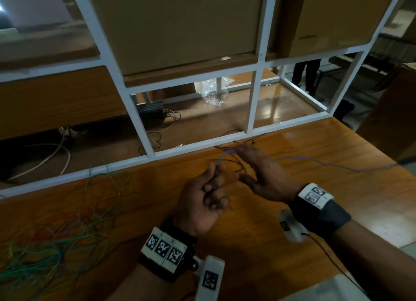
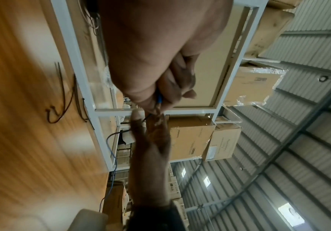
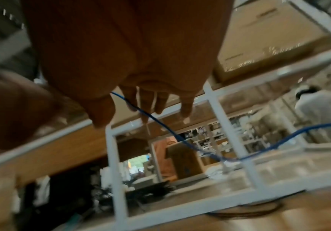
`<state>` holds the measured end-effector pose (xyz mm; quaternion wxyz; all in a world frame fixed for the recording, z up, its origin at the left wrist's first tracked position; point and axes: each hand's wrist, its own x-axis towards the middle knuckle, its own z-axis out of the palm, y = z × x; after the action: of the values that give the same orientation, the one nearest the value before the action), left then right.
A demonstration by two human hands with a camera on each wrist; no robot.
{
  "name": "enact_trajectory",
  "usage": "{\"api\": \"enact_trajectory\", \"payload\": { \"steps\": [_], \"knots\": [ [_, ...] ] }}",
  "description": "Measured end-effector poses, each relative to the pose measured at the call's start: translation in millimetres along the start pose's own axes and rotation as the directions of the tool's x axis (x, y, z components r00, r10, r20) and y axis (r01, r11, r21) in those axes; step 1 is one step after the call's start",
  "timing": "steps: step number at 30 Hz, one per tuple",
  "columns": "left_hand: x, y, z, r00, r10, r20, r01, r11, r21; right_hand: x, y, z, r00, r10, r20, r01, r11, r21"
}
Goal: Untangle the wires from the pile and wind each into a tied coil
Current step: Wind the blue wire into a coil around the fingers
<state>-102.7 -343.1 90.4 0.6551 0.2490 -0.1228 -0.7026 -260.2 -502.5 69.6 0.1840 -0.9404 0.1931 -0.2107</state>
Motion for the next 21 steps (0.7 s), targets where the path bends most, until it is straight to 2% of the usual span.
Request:
{"api": "enact_trajectory", "payload": {
  "steps": [1,3,5,8,10,12,14,16,19,21],
  "knots": [
    [1.4,1.9,1.9,1.0,0.014,-0.021,-0.014,1.0,-0.01,1.5,-9.2,2.0,0.999,-0.004,-0.038,0.009,0.992,0.125],
    [1.1,6.2,0.4,0.998,0.033,-0.059,-0.034,0.999,-0.03,1.7,-11.7,5.7,0.993,0.04,-0.108,-0.014,0.972,0.233],
    [-2.1,6.5,-7.6,0.998,0.013,-0.062,-0.012,1.0,0.016,-0.3,2.0,10.7,0.98,0.096,-0.174,-0.06,0.978,0.202],
    [-9.9,-2.1,-16.4,0.992,-0.057,-0.11,0.071,0.989,0.126,-0.6,17.1,14.6,0.971,0.159,-0.18,-0.142,0.984,0.104],
    [-12.9,-7.0,-16.0,0.987,-0.084,-0.137,0.097,0.991,0.091,-0.5,17.0,16.9,0.974,0.178,-0.137,-0.172,0.984,0.054],
    [-12.4,-6.6,-12.0,0.992,-0.077,-0.098,0.075,0.997,-0.022,-3.7,11.8,23.4,0.978,0.198,-0.065,-0.196,0.98,0.038],
    [-7.3,-2.6,-8.7,1.0,-0.007,-0.029,0.004,0.995,-0.102,-8.1,2.6,35.2,0.979,0.198,0.049,-0.202,0.976,0.081],
    [2.1,2.4,-0.8,0.993,0.12,-0.006,-0.12,0.99,-0.071,-14.2,-9.5,48.0,0.975,0.16,0.152,-0.182,0.973,0.145],
    [21.2,8.1,-2.6,0.939,0.342,-0.028,-0.338,0.936,0.096,-23.3,-23.6,61.5,0.971,0.118,0.207,-0.149,0.978,0.145],
    [32.9,6.5,-12.1,0.881,0.471,-0.033,-0.446,0.854,0.267,-26.6,-29.1,60.2,0.972,0.102,0.21,-0.118,0.991,0.069]
  ]
}}
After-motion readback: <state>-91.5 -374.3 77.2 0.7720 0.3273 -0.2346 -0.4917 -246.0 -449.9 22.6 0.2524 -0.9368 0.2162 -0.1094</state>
